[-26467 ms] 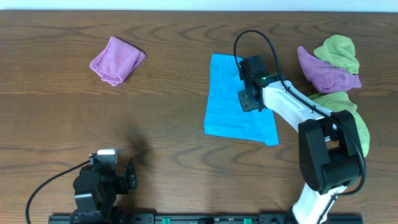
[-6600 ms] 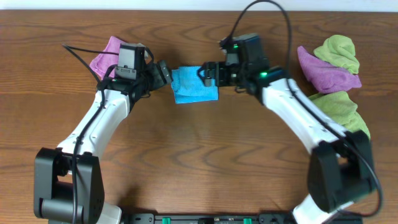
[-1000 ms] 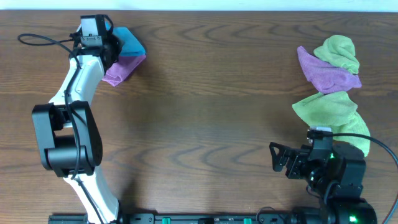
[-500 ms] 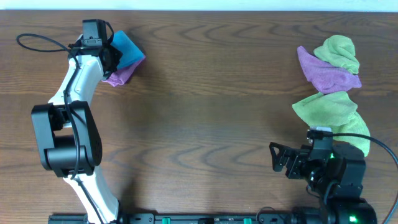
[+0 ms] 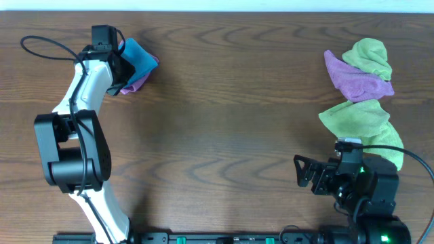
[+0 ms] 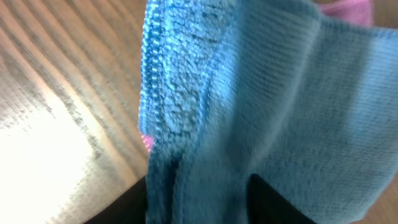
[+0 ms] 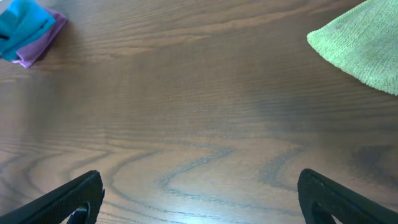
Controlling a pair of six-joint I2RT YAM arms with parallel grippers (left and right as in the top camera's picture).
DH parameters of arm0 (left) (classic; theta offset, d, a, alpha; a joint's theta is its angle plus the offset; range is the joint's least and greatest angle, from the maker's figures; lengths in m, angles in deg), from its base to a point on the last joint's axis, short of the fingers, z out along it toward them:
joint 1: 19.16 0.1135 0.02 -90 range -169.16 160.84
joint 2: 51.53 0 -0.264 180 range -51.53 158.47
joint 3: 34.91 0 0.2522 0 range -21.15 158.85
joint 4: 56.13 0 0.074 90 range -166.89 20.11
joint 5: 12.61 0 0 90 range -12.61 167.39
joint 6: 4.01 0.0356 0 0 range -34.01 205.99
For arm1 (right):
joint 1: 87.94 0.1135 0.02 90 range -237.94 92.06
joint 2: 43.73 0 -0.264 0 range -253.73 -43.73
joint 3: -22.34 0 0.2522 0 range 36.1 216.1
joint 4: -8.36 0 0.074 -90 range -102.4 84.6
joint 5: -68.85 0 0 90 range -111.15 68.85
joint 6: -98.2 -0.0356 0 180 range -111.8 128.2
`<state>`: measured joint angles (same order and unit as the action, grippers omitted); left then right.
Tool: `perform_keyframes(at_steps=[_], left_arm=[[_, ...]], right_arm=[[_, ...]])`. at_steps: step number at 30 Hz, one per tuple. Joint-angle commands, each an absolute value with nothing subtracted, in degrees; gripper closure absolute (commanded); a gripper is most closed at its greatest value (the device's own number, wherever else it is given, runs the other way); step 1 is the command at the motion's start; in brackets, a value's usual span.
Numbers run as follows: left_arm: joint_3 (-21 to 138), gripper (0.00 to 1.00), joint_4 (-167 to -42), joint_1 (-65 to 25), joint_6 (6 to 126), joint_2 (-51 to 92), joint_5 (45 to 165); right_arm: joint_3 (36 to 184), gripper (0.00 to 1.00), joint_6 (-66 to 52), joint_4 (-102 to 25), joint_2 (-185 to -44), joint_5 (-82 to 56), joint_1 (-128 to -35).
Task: Fold the cloth
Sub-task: 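Carry the blue square left and lower it onto the pink cloth, then release the blue square and pull the left gripper back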
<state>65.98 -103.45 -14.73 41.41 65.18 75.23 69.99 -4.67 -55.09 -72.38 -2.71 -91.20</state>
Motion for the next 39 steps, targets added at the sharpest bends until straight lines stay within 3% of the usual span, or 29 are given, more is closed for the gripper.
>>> perform_keyframes(at_steps=[1, 4, 5, 7, 28, 39], left_arm=[[67.0, 0.39, -105.5, -14.1, 45.0, 64.7, 73.8], [67.0, 0.25, -107.7, -13.5, 46.4, 63.9, 73.8], [67.0, 0.15, -108.5, -13.2, 46.9, 63.4, 73.9], [67.0, 0.04, -109.3, -12.8, 47.8, 62.4, 74.0], [67.0, 0.05, -118.5, -12.3, 64.1, 42.3, 82.2], [67.0, 0.05, -127.2, -12.4, 66.7, 29.1, 81.2]], right_arm=[[69.6, 0.01, -5.3, -55.2, -72.2, -2.3, -91.7], [69.6, 0.01, -5.3, -55.2, -72.2, -2.3, -91.7], [69.6, 0.01, -5.3, -55.2, -72.2, -2.3, -91.7], [69.6, 0.01, -5.3, -55.2, -72.2, -2.3, -91.7], [69.6, 0.01, -5.3, -55.2, -72.2, -2.3, -91.7], [69.6, 0.01, -5.3, -55.2, -72.2, -2.3, -91.7]])
